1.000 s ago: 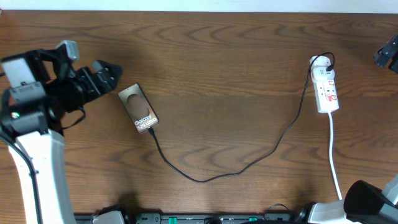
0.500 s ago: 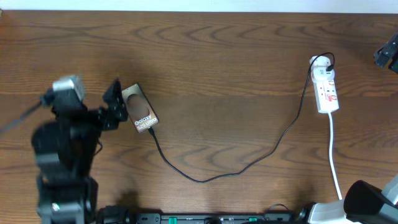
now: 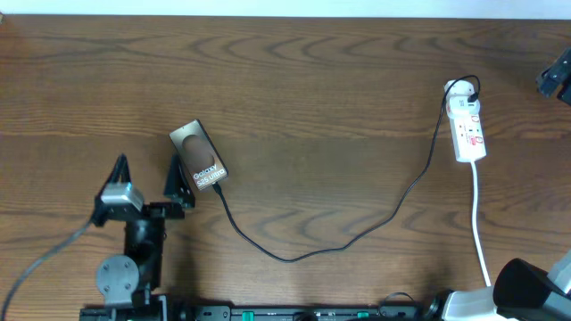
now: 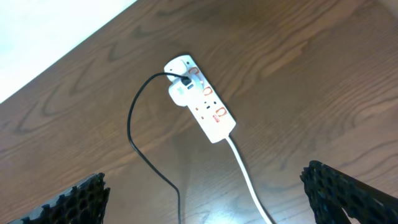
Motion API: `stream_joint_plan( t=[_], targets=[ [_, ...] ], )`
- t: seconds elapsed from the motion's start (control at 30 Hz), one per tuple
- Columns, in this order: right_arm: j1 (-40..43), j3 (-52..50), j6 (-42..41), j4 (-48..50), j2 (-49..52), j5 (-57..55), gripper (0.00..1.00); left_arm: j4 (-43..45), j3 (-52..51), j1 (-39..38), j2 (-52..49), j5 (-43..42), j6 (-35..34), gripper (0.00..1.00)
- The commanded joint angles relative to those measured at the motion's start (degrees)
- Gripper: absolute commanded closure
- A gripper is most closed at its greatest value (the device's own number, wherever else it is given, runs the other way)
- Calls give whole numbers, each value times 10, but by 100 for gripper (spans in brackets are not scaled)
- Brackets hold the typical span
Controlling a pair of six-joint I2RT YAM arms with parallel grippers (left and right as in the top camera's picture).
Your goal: Plug charger to phone and switch on socket
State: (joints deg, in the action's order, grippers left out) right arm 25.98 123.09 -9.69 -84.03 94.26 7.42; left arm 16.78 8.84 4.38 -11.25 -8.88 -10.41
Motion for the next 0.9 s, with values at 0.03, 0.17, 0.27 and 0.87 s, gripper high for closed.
stream_joint_plan(
  t=[0.03,0.17,0.27,0.87],
  targets=[
    [-2,-1,-5,0,-2,-4,1,5,-65,-2,78,8,17,8],
    [-2,-1,-5,0,-2,-4,1,-21,-86,-1,109,12,23,8],
    [-2,-1,-5,0,-2,-4,1,-35,-86,-1,112,12,33,8],
    [-2,-1,-5,0,-2,-4,1,-202,-86,-1,109,6,31,8]
  ],
)
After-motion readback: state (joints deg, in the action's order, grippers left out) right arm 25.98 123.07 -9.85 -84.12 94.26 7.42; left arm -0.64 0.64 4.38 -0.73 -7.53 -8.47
